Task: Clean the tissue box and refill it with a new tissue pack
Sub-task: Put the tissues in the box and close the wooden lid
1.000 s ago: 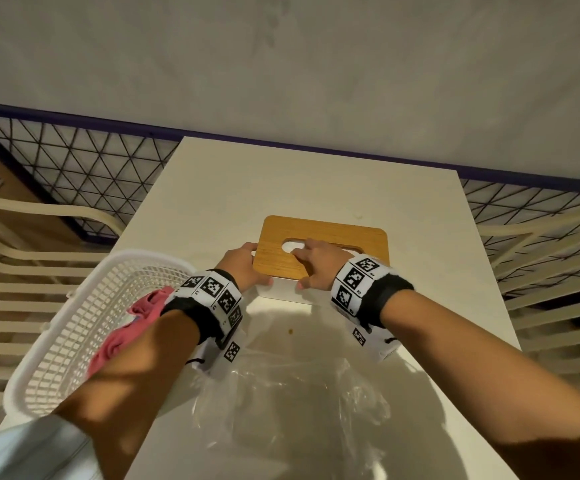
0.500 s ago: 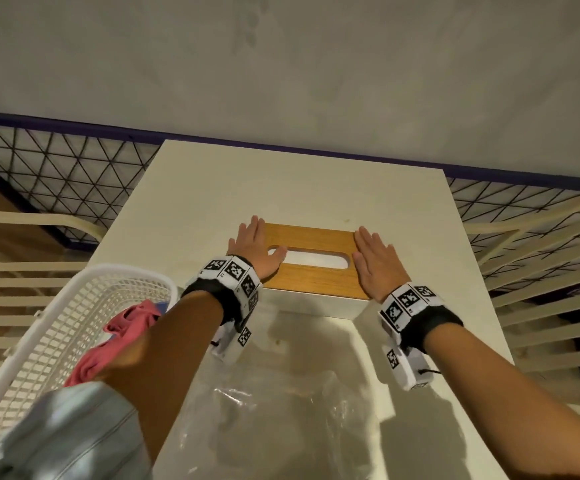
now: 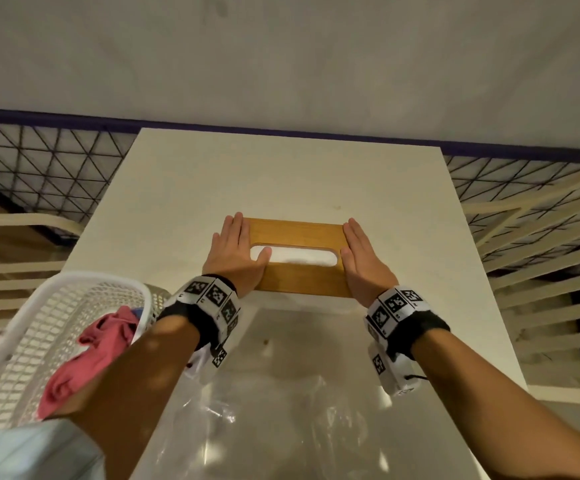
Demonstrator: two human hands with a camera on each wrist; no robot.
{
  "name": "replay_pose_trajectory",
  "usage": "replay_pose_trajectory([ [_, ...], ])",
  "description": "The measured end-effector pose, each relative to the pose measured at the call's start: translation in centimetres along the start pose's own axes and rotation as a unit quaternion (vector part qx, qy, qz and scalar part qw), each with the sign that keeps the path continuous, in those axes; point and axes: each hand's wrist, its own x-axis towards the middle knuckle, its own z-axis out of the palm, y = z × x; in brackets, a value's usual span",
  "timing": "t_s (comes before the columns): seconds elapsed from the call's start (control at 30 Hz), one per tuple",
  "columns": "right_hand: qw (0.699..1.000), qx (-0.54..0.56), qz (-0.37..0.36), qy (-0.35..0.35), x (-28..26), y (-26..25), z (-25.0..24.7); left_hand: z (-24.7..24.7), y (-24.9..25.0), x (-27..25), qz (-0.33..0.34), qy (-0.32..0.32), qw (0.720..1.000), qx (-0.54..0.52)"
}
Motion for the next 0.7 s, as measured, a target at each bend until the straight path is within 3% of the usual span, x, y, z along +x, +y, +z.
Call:
replay_pose_trajectory([
  [0.17, 1.000, -0.025, -0.011, 0.003, -0.3, -0.4, -0.3, -0.5, 0.1, 0.1, -0.009, -0.039, 0.999, 0.031],
  [0.27, 1.000, -0.015, 0.018, 0.017, -0.4, -0.8, -0.8, -2.3, 0.9, -0.4, 0.015, -0.016, 0.999, -0.030],
  [0.33, 0.994, 0.068, 0.079, 0.016, -0.6, -1.0, -1.3, -3.4, 1.5, -1.0, 0.059, 0.019, 0.998, -0.008],
  [0.4, 0.973, 0.183, 0.142, 0.009, -0.7, -1.0, -1.8, -4.4, 2.6, -1.2, 0.071, 0.004, 0.995, 0.075],
  [0.57, 0.933, 0.295, 0.203, -0.013, -0.7, -0.1, -1.9, -5.5, 5.9, -0.3, -0.028, -0.078, 0.987, 0.138],
  [0.7, 0.904, 0.363, 0.222, -0.036, -0.8, 0.7, -2.4, -4.7, 7.9, -0.1, -0.048, -0.111, 0.974, 0.191],
])
